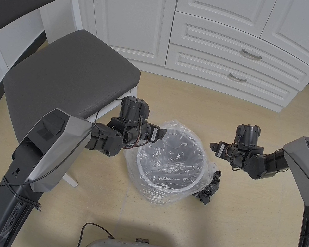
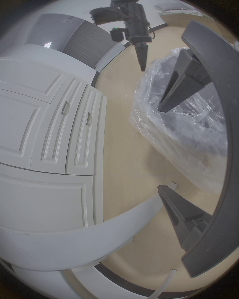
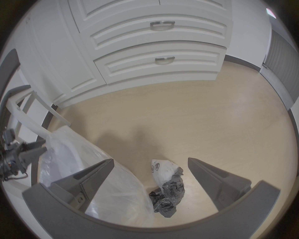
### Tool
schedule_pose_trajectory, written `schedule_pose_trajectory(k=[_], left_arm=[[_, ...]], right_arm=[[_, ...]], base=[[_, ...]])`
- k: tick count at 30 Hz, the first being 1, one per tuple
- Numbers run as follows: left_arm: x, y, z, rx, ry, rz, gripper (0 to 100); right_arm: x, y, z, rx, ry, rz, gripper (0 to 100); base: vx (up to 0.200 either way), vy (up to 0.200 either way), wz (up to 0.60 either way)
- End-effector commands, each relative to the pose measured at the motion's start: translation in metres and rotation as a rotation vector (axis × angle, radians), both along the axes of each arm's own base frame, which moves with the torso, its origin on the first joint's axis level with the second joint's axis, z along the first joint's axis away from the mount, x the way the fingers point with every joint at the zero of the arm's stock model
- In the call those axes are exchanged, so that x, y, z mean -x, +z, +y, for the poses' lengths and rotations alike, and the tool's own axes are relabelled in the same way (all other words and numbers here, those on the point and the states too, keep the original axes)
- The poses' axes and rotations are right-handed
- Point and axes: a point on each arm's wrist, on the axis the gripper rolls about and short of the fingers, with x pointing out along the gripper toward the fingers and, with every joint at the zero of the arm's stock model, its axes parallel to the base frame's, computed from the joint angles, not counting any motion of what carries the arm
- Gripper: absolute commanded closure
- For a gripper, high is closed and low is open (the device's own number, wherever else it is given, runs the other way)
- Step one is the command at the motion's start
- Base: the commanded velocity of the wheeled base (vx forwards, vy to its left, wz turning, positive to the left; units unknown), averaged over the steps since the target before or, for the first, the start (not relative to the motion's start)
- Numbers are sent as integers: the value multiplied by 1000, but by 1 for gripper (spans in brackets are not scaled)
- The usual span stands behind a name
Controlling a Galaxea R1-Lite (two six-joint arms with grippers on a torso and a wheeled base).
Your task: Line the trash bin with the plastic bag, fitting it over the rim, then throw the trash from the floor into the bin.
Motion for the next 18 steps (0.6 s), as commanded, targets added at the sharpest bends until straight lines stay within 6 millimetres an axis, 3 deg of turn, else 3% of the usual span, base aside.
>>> schedule_pose_trajectory(k=[1,11,18], left_arm=[[-3,-9,1,4,2,4,0],[-13,-3,18,99,72,-13,0],[-15,-19,20,90,81,13,0]], right_arm=[[4,18,-5,-9,-8,-34,0],[4,16,-5,-8,-6,-30,0],[5,16,-5,-6,-6,-27,0]], base=[[0,0,0],[0,0,0],[0,0,0]])
